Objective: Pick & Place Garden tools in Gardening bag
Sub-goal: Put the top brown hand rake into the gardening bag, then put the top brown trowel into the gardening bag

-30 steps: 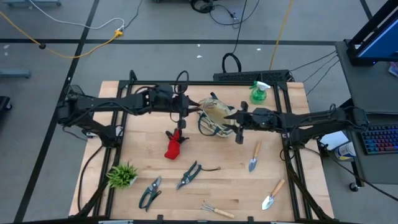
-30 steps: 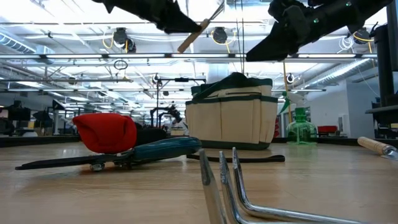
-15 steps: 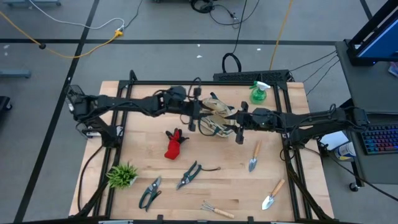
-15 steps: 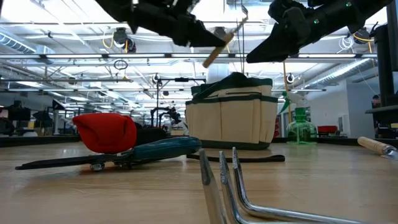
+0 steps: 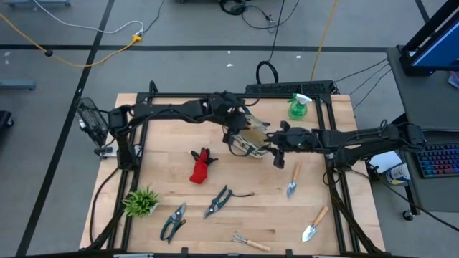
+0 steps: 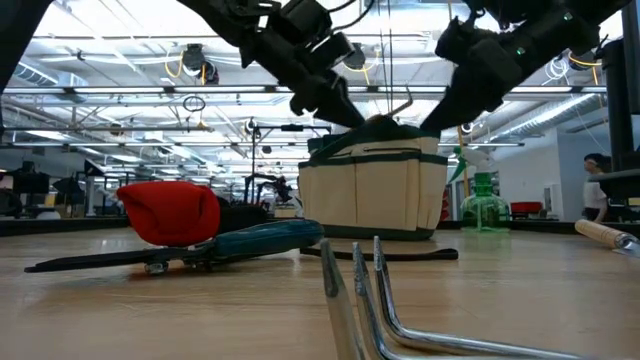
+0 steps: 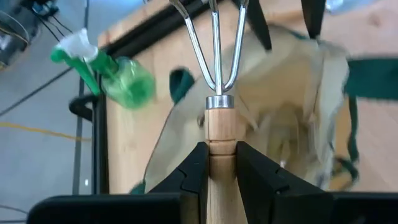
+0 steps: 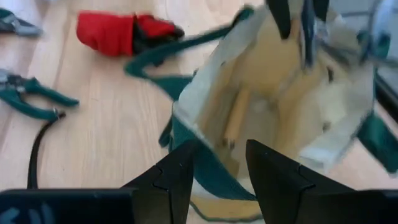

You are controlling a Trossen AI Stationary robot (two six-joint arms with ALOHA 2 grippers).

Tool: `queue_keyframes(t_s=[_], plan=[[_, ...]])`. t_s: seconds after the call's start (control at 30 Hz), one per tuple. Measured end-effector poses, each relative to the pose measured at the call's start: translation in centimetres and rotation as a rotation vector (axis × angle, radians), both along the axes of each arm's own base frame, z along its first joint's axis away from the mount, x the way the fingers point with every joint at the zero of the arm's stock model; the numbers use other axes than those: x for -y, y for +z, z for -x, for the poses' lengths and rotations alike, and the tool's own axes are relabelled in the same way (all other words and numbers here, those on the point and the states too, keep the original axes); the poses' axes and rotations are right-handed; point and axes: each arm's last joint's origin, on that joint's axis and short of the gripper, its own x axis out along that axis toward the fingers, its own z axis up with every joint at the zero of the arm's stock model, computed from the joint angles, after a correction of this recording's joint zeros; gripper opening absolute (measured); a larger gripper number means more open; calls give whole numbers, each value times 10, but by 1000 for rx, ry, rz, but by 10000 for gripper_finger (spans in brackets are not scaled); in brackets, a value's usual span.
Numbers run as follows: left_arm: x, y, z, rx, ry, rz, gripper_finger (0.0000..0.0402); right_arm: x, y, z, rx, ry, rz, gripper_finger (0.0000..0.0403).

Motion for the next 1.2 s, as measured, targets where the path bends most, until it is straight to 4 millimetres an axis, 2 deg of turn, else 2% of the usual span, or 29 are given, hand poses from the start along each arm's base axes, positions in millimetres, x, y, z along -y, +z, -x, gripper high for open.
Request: queue_keyframes(t_s=[0.23,0.43,0.6,0.83,1.2], plan=[[-11,-7,10,-94,-5,-17,65,0,0,0,-2,1,1,144],[-16,-29,11,-207,-23,-5,65,0,0,0,1,4,0,144],[-12,-48,9,-299,-54,-3,65,0,1,-1,14,6,3,144],[1,-52,4,-325,-81,-27,67,0,1,-1,15,6,3,144],[12,-53,2,-361,-43,-91,133,0,1,-1,15,5,1,144]])
